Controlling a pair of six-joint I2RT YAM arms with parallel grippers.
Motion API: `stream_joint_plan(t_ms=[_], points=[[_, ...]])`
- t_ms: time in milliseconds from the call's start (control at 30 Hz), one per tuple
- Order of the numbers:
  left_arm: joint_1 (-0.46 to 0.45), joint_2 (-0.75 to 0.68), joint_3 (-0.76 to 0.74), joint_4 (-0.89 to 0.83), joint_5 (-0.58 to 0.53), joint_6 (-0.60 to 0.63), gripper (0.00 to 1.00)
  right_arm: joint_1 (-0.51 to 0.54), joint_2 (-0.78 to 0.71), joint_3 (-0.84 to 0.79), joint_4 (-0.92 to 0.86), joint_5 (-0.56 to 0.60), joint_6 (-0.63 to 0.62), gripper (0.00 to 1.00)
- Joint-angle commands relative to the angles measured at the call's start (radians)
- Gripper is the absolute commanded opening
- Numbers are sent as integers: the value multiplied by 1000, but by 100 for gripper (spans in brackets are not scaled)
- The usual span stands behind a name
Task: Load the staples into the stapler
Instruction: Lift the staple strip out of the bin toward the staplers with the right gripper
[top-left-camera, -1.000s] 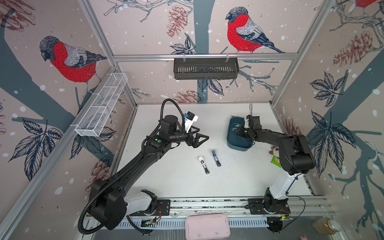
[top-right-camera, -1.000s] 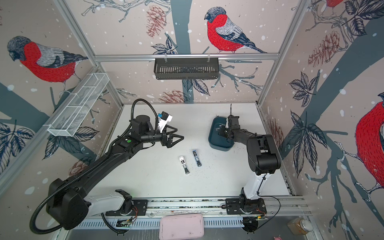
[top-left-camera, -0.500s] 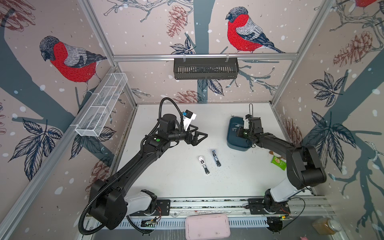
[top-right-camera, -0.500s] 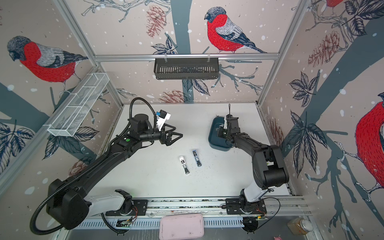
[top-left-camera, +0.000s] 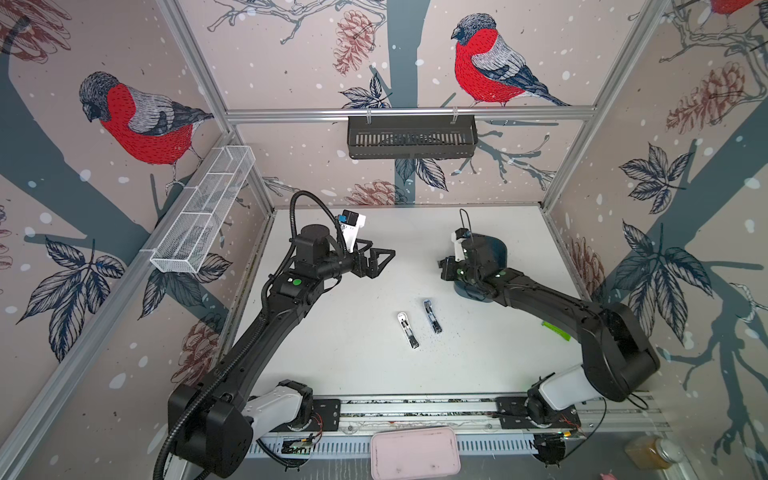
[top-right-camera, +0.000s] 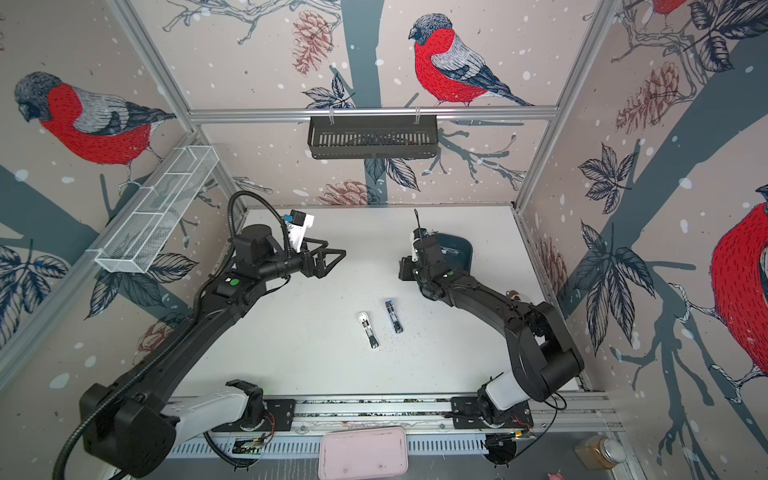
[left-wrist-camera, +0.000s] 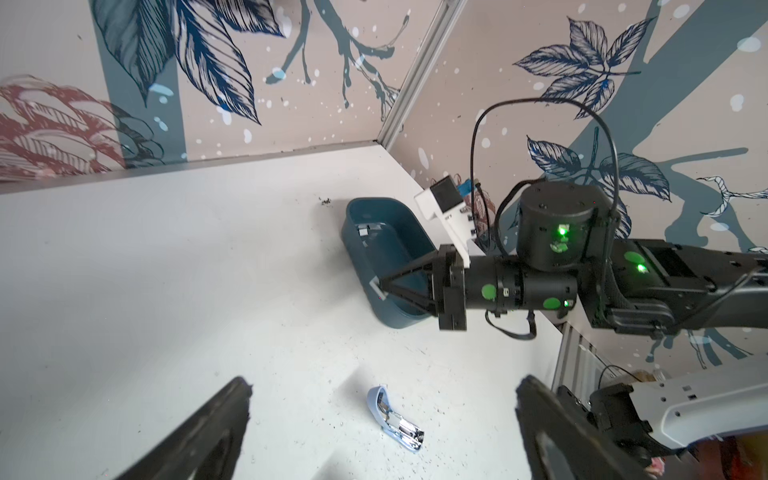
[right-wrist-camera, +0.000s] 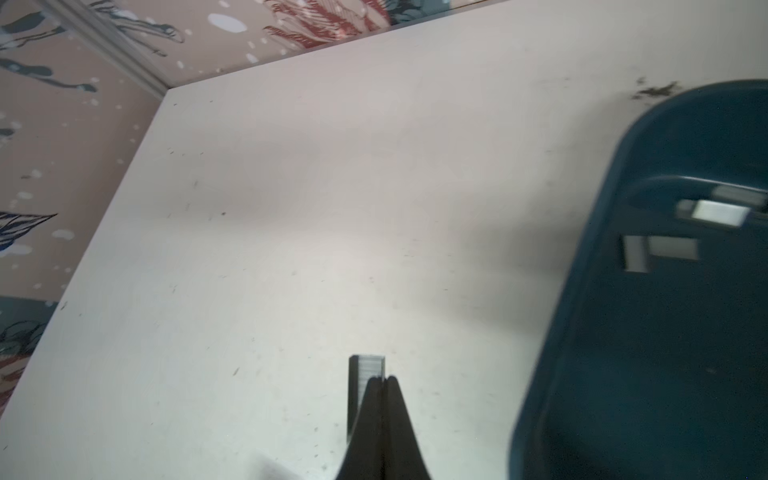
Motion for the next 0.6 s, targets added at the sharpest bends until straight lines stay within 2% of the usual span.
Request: stream_joint_plan(t_ms=[0,267,433,567], points=[[7,-57,-24,-61,-131,-24,99,58,18,13,14,49,55,2],[10,-195,-135,-183,-235,-23,99,194,170,112,30,89,95,2],[11,-284,-223,-143,-343,-40,99,235,290,196,17,123,141,2],[13,-297,-232,-148,-355,-37,99,248,393,277,-20,165,182,2]])
